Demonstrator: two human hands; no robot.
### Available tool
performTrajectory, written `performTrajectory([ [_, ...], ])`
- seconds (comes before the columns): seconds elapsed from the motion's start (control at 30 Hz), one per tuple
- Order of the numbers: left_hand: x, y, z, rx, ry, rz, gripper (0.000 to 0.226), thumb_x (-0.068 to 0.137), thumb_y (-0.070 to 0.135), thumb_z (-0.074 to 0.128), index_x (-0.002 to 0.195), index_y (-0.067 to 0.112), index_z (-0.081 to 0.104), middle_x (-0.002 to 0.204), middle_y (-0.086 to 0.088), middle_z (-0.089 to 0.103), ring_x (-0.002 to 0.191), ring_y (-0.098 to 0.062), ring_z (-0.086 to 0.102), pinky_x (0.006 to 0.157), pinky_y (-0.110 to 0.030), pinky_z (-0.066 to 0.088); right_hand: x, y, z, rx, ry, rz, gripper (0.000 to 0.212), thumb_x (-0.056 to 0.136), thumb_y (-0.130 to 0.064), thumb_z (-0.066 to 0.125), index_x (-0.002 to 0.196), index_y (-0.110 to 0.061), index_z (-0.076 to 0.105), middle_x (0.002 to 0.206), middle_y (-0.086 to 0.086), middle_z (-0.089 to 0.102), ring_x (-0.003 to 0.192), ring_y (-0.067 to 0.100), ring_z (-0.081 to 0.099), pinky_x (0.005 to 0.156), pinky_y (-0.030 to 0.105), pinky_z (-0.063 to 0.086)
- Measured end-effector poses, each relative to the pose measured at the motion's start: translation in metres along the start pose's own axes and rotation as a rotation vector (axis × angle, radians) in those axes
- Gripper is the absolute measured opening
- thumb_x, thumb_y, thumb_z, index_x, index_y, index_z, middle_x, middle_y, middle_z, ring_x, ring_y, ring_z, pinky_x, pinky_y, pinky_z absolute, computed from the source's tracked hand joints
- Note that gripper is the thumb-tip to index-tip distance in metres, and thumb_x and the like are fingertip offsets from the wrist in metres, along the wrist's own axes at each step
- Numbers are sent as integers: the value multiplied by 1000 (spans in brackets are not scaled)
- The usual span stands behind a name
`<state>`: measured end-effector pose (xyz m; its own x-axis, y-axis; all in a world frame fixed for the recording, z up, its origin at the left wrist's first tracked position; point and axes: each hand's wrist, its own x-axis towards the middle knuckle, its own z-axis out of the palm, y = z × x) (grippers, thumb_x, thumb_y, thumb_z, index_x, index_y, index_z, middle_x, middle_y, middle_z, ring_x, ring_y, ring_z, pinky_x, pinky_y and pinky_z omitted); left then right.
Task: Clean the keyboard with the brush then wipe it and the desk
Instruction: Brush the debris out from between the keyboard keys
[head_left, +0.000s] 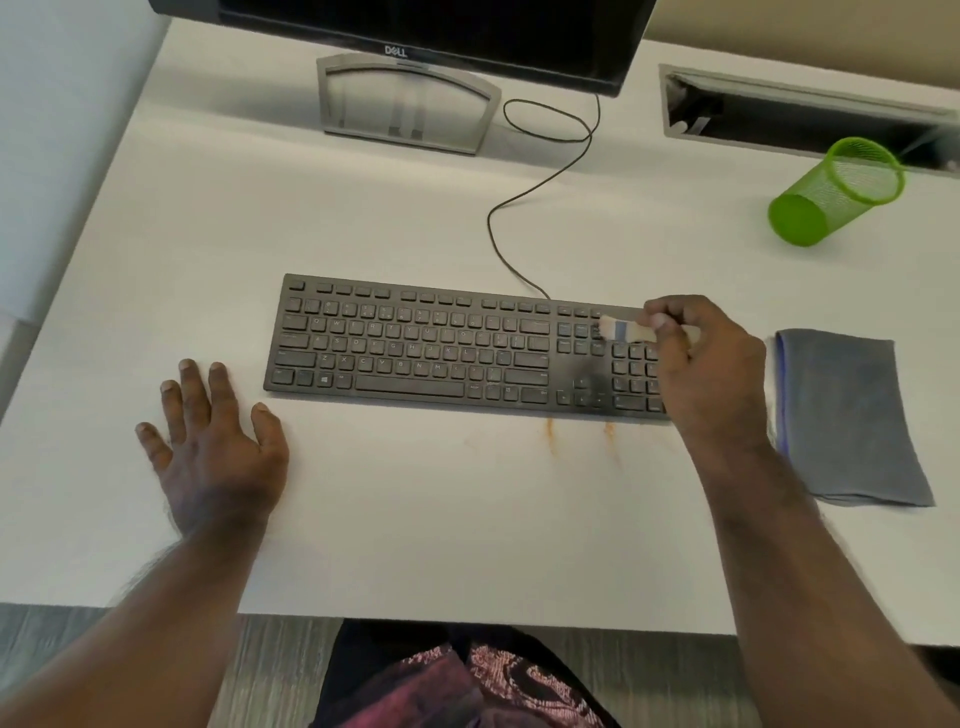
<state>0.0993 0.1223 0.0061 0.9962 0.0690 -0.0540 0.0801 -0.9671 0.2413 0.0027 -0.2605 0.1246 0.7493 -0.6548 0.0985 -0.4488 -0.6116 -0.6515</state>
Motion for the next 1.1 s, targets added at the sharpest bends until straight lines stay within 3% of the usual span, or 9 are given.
performTrajectory([
  [0.2,0,-1,1,4,5,8,72,97,47,25,162,16,19,171,-7,10,158,-28,6,126,-55,1,-26,7,-9,-38,-161,-1,16,98,-21,54,101,-23,70,97,-9,72,84,9,64,69,16,49],
  [0.3,0,-1,1,-4,10,12,71,97,46,25,162,16,20,171,-7,11,158,-28,7,126,-55,2,-29,11,-19,-48,-143,39,16,98,-19,54,100,-23,70,91,-16,69,83,7,62,65,4,41],
  [0.47,-1,-2,0,-9,15,11,72,96,47,26,161,15,22,171,-8,12,157,-29,8,125,-56,2,-34,12,-21,-7,-71,20,15,99,-20,54,103,-23,69,93,-11,69,83,9,64,63,1,41],
  [0.6,-1,0,0,-10,21,16,72,96,46,26,161,14,23,171,-9,13,157,-30,9,125,-57,3,-39,15,-21,-57,-143,34,14,98,-20,55,102,-22,69,94,-9,72,82,9,63,61,5,42],
  [0.77,-1,0,0,-16,22,14,73,95,45,27,160,13,24,170,-10,14,157,-30,10,125,-57,3,-41,11,-21,-34,-63,-6,14,98,-20,55,102,-22,68,94,-9,72,79,8,63,62,3,42],
  [0.9,-1,1,-1,-21,29,9,72,95,45,27,160,13,25,170,-10,15,157,-30,11,125,-56,3,-44,5,-12,-2,-126,-8,13,97,-20,57,101,-23,69,89,-17,70,79,7,64,65,19,51],
  [1.0,-2,1,-1,-23,26,9,73,95,45,27,160,13,25,171,-9,14,157,-29,10,125,-55,2,-43,-3,-8,82,-94,-57,13,97,-20,58,101,-25,69,89,-25,67,86,0,65,72,12,51],
  [1.1,-2,0,-1,-22,24,4,72,95,45,28,160,13,24,171,-8,14,157,-29,10,126,-55,2,-46,-15,4,155,-164,-176,15,95,-12,60,100,-20,71,92,-20,69,87,-3,64,73,7,46],
])
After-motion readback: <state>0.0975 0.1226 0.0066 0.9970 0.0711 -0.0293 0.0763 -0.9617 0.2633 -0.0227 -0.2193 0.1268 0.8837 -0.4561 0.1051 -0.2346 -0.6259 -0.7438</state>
